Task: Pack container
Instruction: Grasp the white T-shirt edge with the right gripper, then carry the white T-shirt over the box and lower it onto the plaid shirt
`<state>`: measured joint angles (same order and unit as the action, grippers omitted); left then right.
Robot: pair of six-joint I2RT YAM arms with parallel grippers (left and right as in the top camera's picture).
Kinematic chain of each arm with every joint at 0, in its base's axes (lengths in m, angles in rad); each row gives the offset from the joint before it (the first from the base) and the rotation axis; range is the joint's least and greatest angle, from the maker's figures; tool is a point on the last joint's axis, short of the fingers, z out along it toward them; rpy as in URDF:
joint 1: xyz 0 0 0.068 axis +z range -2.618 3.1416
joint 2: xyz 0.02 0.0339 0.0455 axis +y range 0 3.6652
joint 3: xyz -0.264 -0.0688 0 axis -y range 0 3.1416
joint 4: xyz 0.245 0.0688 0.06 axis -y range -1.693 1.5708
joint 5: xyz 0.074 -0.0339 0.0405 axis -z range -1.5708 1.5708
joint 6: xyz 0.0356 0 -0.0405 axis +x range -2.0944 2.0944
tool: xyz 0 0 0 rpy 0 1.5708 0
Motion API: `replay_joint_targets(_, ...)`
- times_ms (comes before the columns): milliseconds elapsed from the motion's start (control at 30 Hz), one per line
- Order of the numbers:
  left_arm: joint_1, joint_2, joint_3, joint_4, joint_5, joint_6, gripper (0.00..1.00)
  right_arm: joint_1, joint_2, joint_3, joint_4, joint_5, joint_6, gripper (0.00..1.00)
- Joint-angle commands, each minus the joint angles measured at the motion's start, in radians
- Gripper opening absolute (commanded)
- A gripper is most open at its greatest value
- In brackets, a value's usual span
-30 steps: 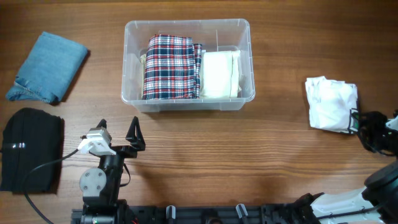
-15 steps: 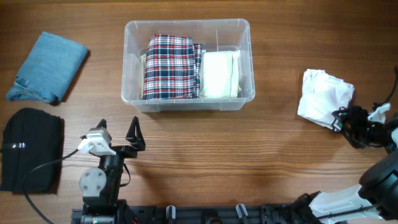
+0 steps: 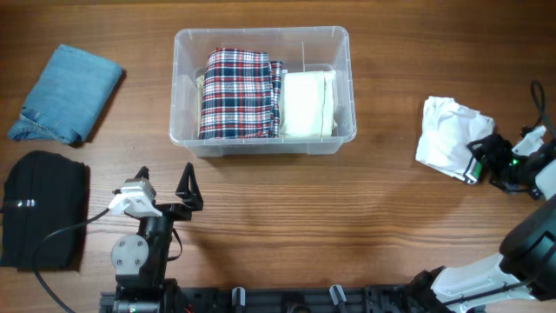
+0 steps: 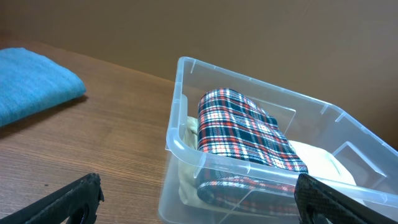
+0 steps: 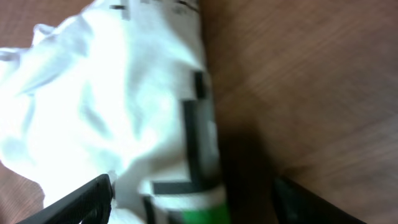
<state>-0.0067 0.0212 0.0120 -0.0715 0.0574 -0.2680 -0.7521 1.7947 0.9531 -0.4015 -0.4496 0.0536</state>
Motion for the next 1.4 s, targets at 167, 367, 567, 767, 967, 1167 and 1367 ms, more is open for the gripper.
replay_joint_targets(167,-0.005,-0.005,-0.006,-0.002,-0.006,-0.001,1.0,0.028,0.2,-0.013,0.068,-0.127,-0.008,0.78)
replay_joint_targets(367,-0.005,-0.005,-0.006,-0.002,-0.006,-0.001,1.0,0.028,0.229,-0.013,0.102,-0.226,0.002,0.41)
replay_joint_targets(567,-0.005,-0.005,-0.006,-0.002,-0.006,-0.001,1.0,0.029,0.229,-0.012,0.107,-0.313,0.001,0.13)
replay_joint_targets(767,-0.005,-0.005,-0.006,-0.002,-0.006,-0.001,1.0,0.029,0.193,-0.009,0.105,-0.435,0.003,0.04)
replay_joint_targets(967,-0.005,-0.005,-0.006,-0.002,-0.006,-0.001,1.0,0.034,-0.034,0.003,0.092,-0.577,0.037,0.04)
replay_joint_targets(1167,-0.005,-0.005,-0.006,-0.002,-0.006,-0.002,1.0,0.12,-0.374,0.006,0.079,-0.632,0.113,0.04)
replay_joint_targets(1367,-0.005,-0.005,-0.006,-0.002,-0.006,-0.001,1.0,0.343,-0.637,0.019,0.241,-0.568,0.348,0.04)
